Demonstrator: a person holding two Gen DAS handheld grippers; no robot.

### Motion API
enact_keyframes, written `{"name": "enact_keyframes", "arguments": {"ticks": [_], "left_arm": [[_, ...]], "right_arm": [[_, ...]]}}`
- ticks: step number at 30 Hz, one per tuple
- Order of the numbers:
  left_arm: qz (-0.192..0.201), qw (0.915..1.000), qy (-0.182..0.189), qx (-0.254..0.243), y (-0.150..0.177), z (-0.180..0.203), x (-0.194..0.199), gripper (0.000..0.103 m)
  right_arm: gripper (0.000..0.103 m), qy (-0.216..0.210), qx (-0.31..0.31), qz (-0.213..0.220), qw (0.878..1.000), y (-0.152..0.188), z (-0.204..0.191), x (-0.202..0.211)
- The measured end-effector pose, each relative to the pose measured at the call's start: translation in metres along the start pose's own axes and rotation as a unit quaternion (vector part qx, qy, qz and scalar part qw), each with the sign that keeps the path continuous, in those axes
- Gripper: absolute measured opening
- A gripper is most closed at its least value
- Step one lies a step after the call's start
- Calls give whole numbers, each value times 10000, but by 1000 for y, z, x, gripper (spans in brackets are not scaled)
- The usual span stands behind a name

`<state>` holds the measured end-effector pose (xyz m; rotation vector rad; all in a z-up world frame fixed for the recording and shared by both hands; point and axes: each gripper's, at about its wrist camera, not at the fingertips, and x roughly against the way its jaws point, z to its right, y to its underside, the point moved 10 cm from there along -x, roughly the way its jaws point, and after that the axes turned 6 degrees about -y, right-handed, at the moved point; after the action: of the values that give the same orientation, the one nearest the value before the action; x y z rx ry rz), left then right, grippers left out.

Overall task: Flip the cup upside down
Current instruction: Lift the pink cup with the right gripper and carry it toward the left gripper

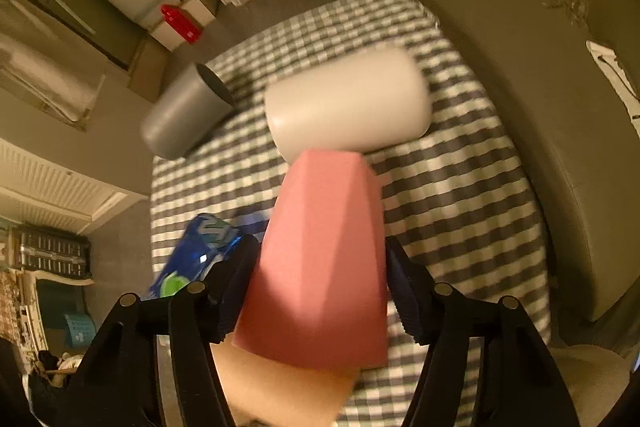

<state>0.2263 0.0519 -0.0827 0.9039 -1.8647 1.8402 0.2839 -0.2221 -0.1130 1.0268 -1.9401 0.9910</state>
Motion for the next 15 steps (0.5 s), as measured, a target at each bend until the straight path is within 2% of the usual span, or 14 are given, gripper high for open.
{"name": "enact_keyframes", "arguments": {"ticks": [7,11,15], "left_arm": [[144,9999,62,56,6,3,46,103],[164,9999,6,54,19,0,68,103],[192,9998,-102,44,34,-6,86,103]], "right_arm": [[62,-153,410,287,9986,18,-8,64],[62,-293,649,250,9971,55,-14,86],[62,-395,804,182,9958,89,-16,91]]}}
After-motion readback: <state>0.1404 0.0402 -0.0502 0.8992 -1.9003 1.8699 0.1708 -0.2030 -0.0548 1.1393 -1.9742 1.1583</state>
